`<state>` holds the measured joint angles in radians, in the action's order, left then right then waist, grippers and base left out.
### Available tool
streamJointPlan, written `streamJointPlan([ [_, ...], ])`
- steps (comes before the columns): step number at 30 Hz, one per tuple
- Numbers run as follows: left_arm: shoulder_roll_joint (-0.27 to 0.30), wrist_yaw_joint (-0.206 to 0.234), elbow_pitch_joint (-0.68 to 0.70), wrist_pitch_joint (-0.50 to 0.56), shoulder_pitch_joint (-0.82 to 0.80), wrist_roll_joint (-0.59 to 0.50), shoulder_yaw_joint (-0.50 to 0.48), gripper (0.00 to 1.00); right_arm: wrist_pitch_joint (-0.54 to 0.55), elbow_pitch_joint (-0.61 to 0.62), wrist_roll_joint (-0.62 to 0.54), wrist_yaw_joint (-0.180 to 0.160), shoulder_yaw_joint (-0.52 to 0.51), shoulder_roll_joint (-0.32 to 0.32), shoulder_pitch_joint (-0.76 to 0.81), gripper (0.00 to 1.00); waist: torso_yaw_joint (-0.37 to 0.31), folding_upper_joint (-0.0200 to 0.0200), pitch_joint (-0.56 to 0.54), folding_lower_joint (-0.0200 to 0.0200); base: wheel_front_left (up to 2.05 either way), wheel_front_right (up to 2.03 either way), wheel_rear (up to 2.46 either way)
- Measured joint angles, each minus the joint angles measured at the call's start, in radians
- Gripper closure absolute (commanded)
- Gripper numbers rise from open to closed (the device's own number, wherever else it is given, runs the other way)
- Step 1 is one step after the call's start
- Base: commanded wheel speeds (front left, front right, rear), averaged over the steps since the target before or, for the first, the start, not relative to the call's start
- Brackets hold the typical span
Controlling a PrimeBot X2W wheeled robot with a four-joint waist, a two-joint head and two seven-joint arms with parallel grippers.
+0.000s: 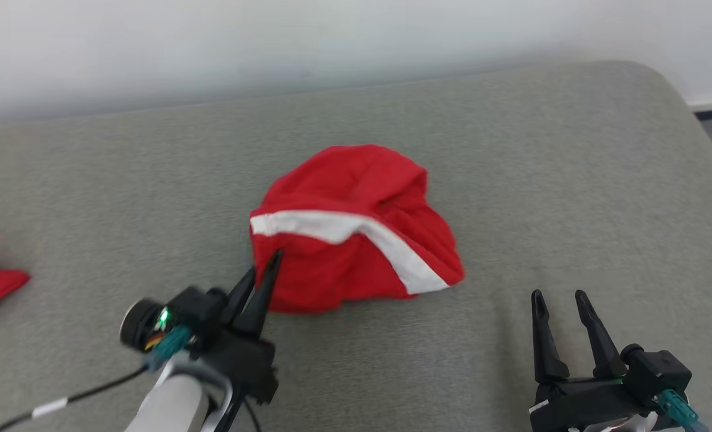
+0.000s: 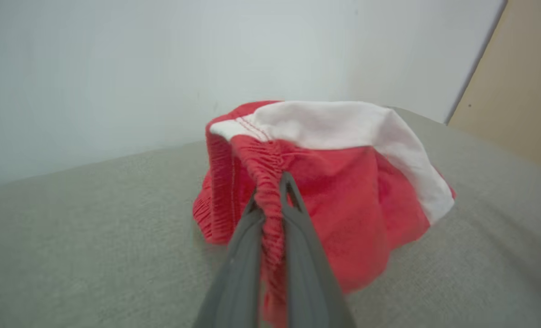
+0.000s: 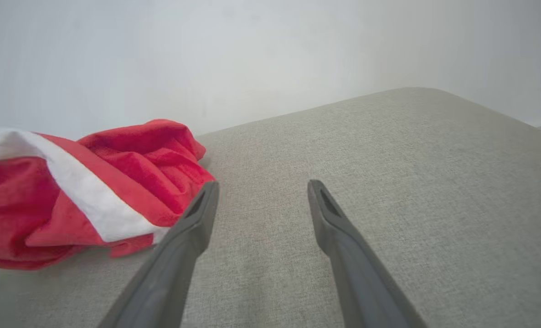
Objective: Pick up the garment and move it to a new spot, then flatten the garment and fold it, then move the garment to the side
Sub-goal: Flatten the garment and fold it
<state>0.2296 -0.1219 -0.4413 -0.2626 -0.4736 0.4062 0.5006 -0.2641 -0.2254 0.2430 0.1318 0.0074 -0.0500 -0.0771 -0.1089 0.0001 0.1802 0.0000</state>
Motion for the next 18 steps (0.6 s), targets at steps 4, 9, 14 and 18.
streamJointPlan([
  [4, 0.029, 0.0, 0.062, 0.0, 0.119, 0.003, -0.041, 1.0, 0.0, -0.001, -0.006, 0.0, 0.008, 0.0, 0.0, 0.0, 0.057, 0.0, -0.004, 0.0, 0.0, 0.0, 0.0],
  [9, 0.04, -0.002, 0.073, 0.0, 0.235, 0.006, -0.066, 1.0, 0.0, -0.004, -0.007, 0.0, 0.012, 0.0, 0.0, 0.0, 0.109, -0.0001, -0.009, -0.0001, 0.0, 0.0, 0.0],
  [14, 0.012, -0.003, 0.049, 0.0, 0.287, 0.002, -0.09, 1.0, 0.0, -0.009, -0.011, 0.0, 0.012, 0.0, 0.006, 0.0, 0.127, -0.0001, -0.016, -0.0001, 0.0, 0.0, 0.0],
  [18, -0.016, -0.007, 0.024, 0.0, 0.301, -0.011, -0.109, 0.48, 0.0, -0.013, -0.013, 0.0, 0.01, 0.0, 0.015, 0.0, 0.128, 0.0, -0.024, 0.0, 0.0, 0.0, 0.0],
])
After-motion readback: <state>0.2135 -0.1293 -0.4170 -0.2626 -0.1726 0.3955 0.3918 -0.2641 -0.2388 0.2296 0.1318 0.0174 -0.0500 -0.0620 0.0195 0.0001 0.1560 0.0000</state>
